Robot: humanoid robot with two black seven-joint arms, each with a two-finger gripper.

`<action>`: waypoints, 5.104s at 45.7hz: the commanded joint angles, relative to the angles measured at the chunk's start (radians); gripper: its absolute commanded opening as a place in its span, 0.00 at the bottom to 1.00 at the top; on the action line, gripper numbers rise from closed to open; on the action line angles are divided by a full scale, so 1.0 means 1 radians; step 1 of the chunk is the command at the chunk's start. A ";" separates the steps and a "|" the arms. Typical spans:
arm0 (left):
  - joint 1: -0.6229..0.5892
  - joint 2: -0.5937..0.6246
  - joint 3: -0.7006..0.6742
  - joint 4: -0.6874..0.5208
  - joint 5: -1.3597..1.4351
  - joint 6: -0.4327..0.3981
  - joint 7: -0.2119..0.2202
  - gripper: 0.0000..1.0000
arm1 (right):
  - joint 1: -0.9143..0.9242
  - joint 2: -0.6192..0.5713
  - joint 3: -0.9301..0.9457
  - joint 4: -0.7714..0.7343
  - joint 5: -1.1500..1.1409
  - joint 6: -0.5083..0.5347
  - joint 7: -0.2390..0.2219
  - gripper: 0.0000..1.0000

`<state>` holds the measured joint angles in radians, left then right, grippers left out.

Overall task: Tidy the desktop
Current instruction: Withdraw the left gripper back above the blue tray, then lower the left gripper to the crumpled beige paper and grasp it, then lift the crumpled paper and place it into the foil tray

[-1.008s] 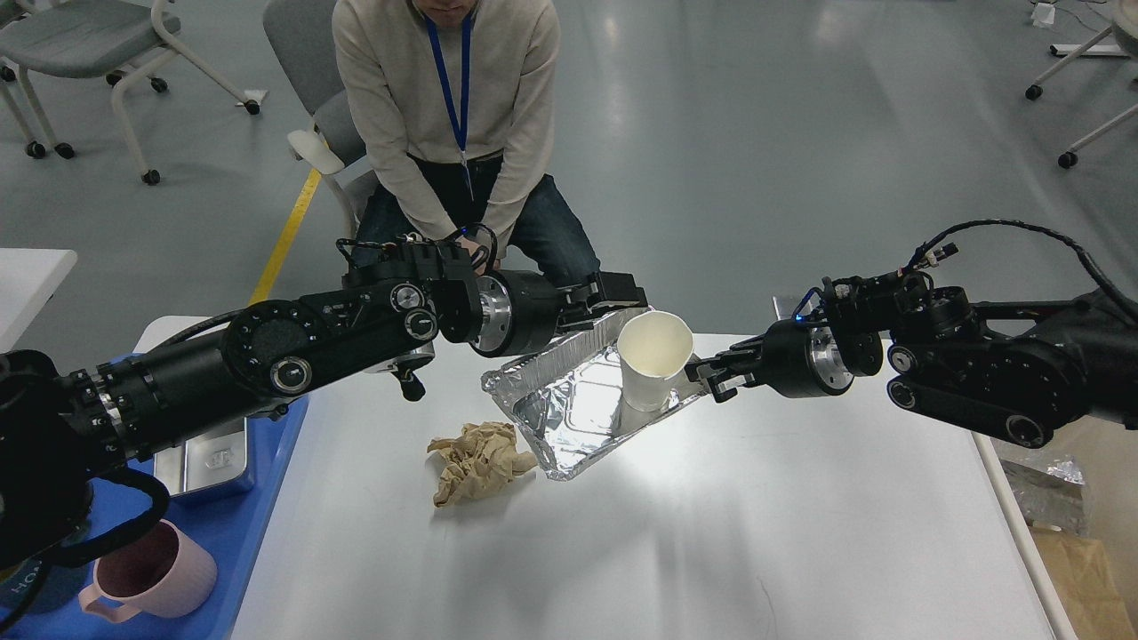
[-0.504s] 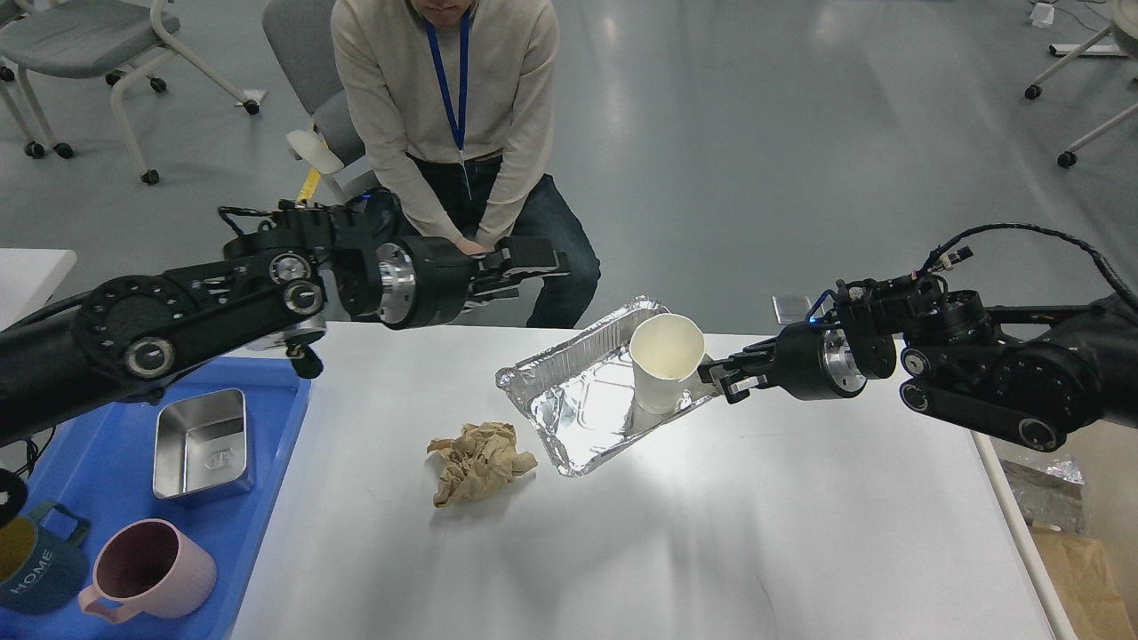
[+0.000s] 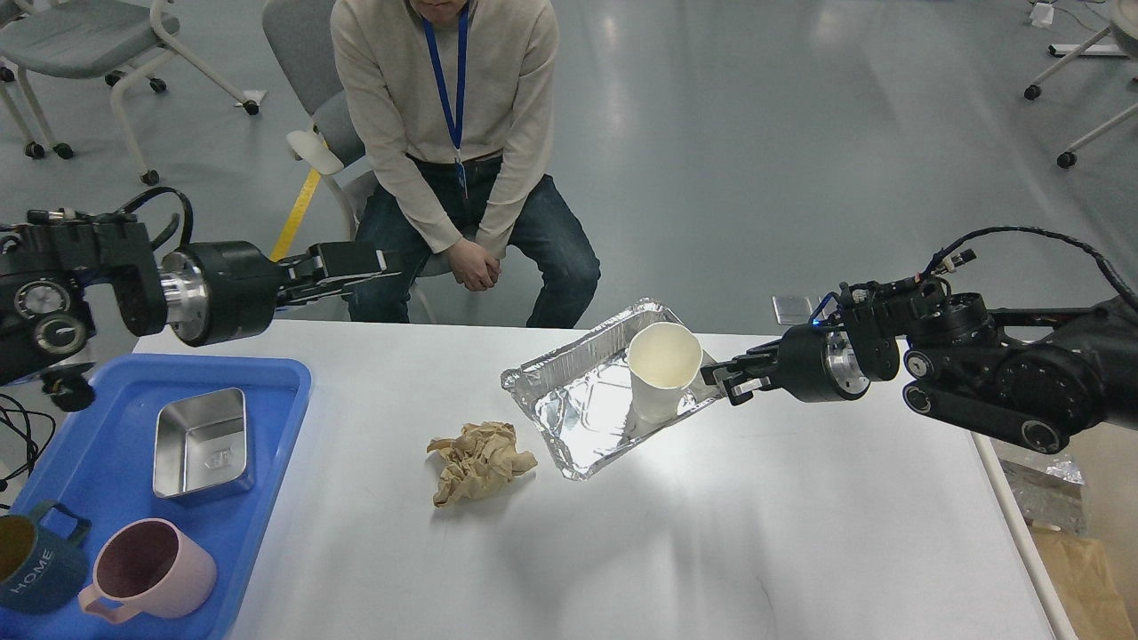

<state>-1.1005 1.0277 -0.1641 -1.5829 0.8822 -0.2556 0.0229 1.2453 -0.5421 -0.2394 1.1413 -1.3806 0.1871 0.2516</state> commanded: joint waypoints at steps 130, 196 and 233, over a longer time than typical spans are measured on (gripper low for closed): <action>0.450 -0.661 -0.002 0.675 0.064 0.101 -0.112 0.94 | -0.001 -0.065 -0.005 0.046 0.005 -0.002 0.002 0.00; 0.360 -0.108 0.091 0.149 0.078 0.147 -0.184 0.00 | -0.004 -0.064 -0.006 0.044 0.005 -0.003 0.002 0.00; 0.002 0.046 0.092 -0.043 0.078 0.019 -0.173 0.00 | -0.003 -0.062 -0.012 0.044 0.005 -0.002 0.002 0.00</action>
<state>-1.0774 1.1540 -0.0767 -1.6253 0.9597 -0.2359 -0.1556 1.2425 -0.6063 -0.2490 1.1859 -1.3760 0.1847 0.2531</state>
